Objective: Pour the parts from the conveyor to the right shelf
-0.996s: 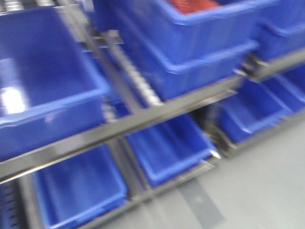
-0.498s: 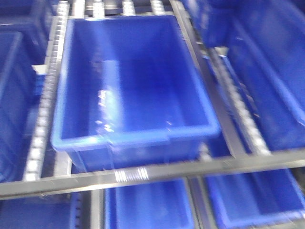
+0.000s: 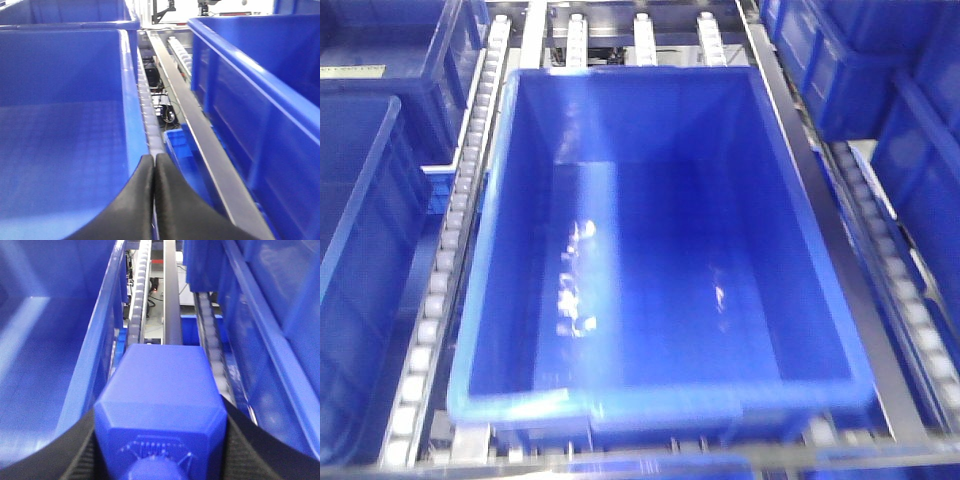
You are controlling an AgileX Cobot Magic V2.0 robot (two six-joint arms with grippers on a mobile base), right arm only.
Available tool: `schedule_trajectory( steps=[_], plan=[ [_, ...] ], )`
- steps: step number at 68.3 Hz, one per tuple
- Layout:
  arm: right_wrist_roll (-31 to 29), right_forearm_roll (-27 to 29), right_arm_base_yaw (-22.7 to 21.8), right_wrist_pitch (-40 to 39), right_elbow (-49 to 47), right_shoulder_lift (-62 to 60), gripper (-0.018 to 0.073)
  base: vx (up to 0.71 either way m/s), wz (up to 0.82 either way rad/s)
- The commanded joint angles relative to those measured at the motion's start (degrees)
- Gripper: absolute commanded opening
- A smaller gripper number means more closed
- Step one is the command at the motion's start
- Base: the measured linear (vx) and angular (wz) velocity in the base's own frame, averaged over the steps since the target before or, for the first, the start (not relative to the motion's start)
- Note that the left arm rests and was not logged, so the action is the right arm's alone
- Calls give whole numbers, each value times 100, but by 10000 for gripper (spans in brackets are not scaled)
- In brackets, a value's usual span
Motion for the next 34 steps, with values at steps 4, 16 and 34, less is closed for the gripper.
schedule_trajectory(
  steps=[4, 16, 34],
  plan=[
    [-19, -14, -1, -468, -161, 77, -6, 19, 9],
    [-19, -14, -1, -474, -161, 78, -6, 17, 8],
    [-19, -14, -1, -474, -161, 78, -6, 12, 7]
  ],
)
